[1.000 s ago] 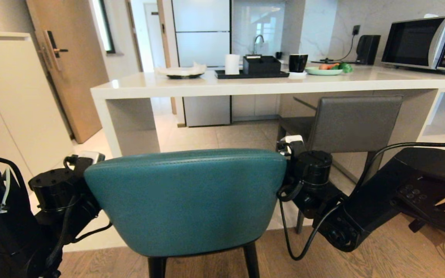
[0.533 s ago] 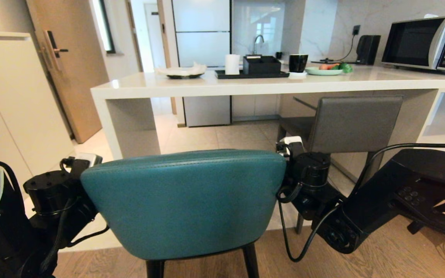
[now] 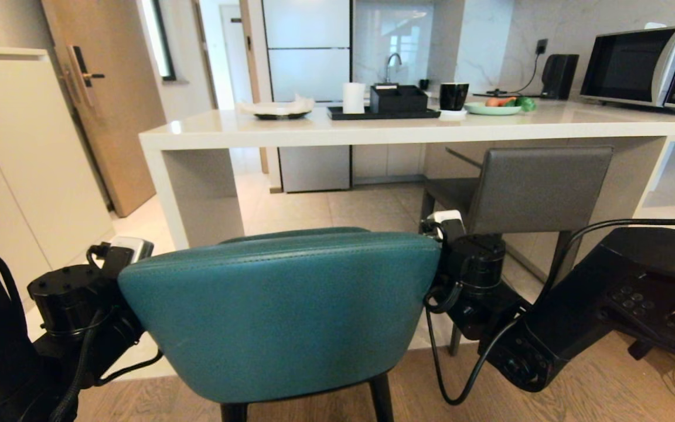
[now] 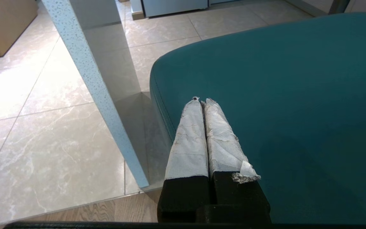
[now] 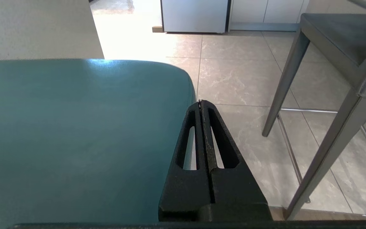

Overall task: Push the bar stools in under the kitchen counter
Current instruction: Pull the gray chair out from under the dining table

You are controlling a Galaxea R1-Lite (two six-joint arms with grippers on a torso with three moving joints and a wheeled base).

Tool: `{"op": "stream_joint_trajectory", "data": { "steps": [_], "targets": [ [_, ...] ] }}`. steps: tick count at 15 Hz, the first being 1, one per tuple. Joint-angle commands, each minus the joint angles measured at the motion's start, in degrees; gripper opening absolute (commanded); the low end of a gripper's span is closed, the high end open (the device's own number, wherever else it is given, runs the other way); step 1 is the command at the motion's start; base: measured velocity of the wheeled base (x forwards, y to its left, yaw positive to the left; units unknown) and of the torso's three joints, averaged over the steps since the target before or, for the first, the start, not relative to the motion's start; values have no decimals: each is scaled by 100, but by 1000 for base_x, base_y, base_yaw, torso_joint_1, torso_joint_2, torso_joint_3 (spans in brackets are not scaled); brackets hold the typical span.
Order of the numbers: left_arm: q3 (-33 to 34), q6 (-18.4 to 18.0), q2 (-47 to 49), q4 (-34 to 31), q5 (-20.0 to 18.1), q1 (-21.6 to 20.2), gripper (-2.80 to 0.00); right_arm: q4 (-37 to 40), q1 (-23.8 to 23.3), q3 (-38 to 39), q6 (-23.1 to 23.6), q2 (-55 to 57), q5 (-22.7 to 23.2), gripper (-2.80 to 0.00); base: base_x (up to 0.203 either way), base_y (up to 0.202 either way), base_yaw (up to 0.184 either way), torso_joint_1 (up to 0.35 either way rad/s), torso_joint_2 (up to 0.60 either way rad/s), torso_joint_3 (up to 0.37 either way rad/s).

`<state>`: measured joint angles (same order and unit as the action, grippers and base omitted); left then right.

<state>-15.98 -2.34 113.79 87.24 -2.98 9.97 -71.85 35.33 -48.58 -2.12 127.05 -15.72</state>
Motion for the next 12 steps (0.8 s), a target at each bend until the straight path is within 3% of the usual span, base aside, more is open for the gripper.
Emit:
{"op": "stream_joint_trajectory", "data": {
  "steps": [1,6,9,12],
  "targets": [
    [-10,-3,3,43,16,5,-280,-31,440,183,1,-53,-2,-280,0,0,0,0,0,0],
    [-42,8,-48,43,17,-36,-280,-23,460,183,-8,-154,-2,-280,0,0,0,0,0,0],
    [-8,44,-201,43,8,-112,-280,-8,51,186,-8,-322,5,-280,0,0,0,0,0,0],
    [-163,42,-247,43,2,-604,-280,97,-432,235,-13,-659,22,-280,0,0,0,0,0,0]
  ]
}}
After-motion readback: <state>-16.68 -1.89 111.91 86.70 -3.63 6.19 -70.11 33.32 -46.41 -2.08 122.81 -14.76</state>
